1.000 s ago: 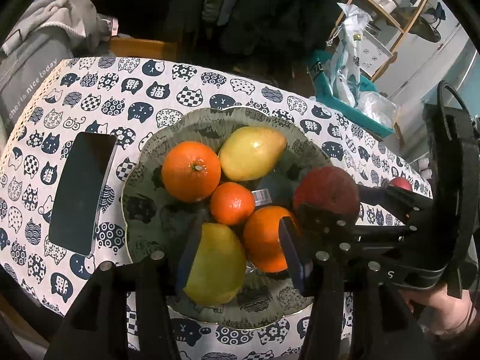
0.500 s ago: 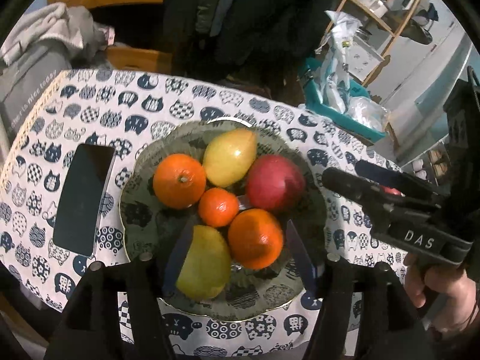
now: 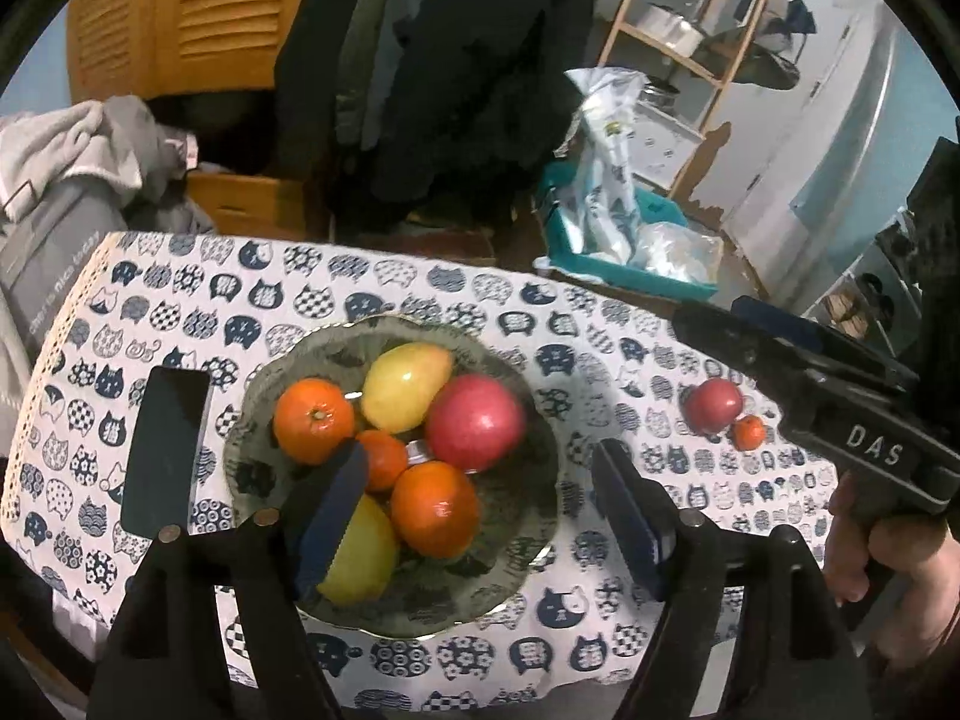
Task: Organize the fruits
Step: 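Move both tools back toward the last red apple and mandarin, then lower the left tool onto the red apple while the right tool lowers onto the mandarin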
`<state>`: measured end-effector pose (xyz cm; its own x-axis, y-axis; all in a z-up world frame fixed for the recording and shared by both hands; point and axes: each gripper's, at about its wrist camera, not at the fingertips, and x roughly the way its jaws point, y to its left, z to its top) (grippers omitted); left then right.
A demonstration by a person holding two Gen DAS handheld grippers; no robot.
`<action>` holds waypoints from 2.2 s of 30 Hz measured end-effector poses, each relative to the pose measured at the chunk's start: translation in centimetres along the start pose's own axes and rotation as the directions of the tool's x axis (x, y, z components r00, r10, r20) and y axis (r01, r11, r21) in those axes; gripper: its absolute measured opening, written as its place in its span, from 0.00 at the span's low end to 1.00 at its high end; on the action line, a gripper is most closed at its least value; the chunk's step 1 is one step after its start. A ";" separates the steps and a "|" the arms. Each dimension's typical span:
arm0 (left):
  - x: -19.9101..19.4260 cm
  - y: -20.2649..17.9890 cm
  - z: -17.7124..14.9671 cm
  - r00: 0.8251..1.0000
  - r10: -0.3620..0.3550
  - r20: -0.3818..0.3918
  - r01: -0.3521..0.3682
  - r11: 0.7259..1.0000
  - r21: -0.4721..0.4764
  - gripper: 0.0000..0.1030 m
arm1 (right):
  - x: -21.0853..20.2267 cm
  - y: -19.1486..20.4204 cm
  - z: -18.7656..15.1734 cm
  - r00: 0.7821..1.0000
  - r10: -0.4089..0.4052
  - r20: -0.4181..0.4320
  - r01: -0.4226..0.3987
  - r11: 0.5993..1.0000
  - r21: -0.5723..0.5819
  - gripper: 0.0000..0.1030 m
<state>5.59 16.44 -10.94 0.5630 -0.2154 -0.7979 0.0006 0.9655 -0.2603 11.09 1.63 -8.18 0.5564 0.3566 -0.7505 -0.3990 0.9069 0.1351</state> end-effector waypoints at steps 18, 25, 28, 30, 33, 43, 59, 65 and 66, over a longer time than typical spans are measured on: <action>-1.8 -6.2 0.2 0.997 -0.070 0.025 0.067 0.993 0.093 0.83 | -6.6 -4.9 -1.0 0.996 -0.055 0.070 0.050 0.996 0.078 0.72; -0.9 -8.0 0.1 0.997 -0.074 0.000 0.074 0.990 0.116 0.83 | -7.6 -7.0 -1.9 0.994 -0.085 0.072 0.078 0.993 0.094 0.72; -0.4 -9.0 0.0 0.997 -0.075 -0.011 0.075 0.989 0.128 0.83 | -8.0 -8.2 -2.3 0.993 -0.100 0.067 0.093 0.990 0.105 0.72; -0.2 -9.6 0.0 0.997 -0.075 -0.015 0.076 0.987 0.138 0.83 | -8.2 -8.8 -2.7 0.992 -0.104 0.064 0.096 0.989 0.115 0.72; 0.1 -10.5 -0.2 0.997 -0.071 -0.023 0.074 0.984 0.159 0.83 | -8.4 -10.1 -3.3 0.992 -0.113 0.059 0.104 0.985 0.134 0.73; 1.5 -13.9 -0.2 0.997 -0.064 -0.053 0.074 0.975 0.210 0.83 | -9.2 -14.0 -5.4 0.989 -0.142 0.035 0.133 0.971 0.197 0.75; 5.6 -19.7 -0.9 0.994 -0.031 -0.109 0.065 0.945 0.320 0.83 | -9.6 -20.7 -9.1 0.977 -0.209 -0.027 0.208 0.934 0.291 0.75; 7.4 -20.9 -1.1 0.990 -0.024 -0.140 0.070 0.940 0.335 0.83 | -8.8 -23.0 -10.3 0.971 -0.229 -0.069 0.238 0.918 0.316 0.75; 7.7 -21.1 -1.1 0.989 -0.022 -0.144 0.069 0.939 0.337 0.83 | -8.6 -23.5 -10.4 0.970 -0.232 -0.076 0.244 0.916 0.319 0.75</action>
<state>8.98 -5.76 -12.25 0.4382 -0.2549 -0.8620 0.3182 0.9408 -0.1165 8.07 -25.06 -11.67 0.5768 0.1182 -0.8083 0.0026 0.9892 0.1465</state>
